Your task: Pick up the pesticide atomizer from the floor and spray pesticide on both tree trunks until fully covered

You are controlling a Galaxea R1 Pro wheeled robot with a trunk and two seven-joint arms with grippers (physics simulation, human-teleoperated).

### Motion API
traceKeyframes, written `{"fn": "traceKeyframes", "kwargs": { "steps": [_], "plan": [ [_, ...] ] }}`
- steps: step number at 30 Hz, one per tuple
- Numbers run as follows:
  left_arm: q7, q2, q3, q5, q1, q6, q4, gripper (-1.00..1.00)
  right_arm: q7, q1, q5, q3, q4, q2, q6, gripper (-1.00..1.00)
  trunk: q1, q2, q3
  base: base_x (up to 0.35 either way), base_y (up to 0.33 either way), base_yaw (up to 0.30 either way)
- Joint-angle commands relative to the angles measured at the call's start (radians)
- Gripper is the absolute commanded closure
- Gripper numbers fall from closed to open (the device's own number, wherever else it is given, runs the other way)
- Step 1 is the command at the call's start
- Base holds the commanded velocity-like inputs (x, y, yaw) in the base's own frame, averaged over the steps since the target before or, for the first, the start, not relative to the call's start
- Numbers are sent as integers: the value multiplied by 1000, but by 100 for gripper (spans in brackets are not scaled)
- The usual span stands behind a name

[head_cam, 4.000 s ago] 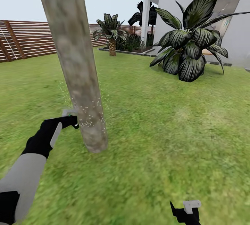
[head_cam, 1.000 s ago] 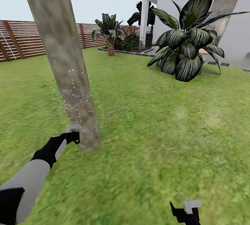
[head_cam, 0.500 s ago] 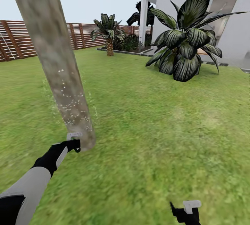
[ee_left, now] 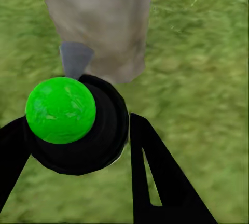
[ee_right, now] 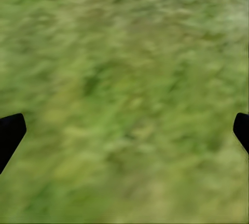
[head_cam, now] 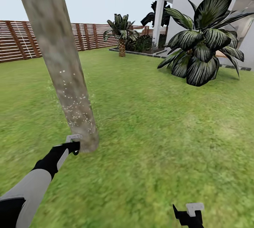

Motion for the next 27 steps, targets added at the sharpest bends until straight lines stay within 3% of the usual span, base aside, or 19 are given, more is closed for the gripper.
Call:
{"fn": "traceKeyframes", "kwargs": {
  "steps": [1,11,20,24,25,27],
  "plan": [
    [56,0,-1,4,0,3,-2,100,0,0,0,0,0,0,0,-100,0,0,0,239,-188,18],
    [73,-15,-7,0,15,3,0,100,-5,0,-2,-1,0,-2,2,-100,0,0,0,184,-126,2],
    [69,-12,-7,2,19,10,1,100,-5,0,-1,0,1,0,1,-100,0,0,0,-196,182,0],
    [58,-3,-15,-9,77,-3,24,100,-3,0,0,0,1,0,2,-100,0,0,0,-236,222,0],
    [40,-1,-23,-35,99,-6,25,100,-3,0,0,0,1,0,2,-100,0,0,0,-236,222,0],
    [-32,0,-34,-135,123,-62,39,100,-2,0,0,0,1,1,3,-100,0,0,0,-236,222,0]
  ]
}}
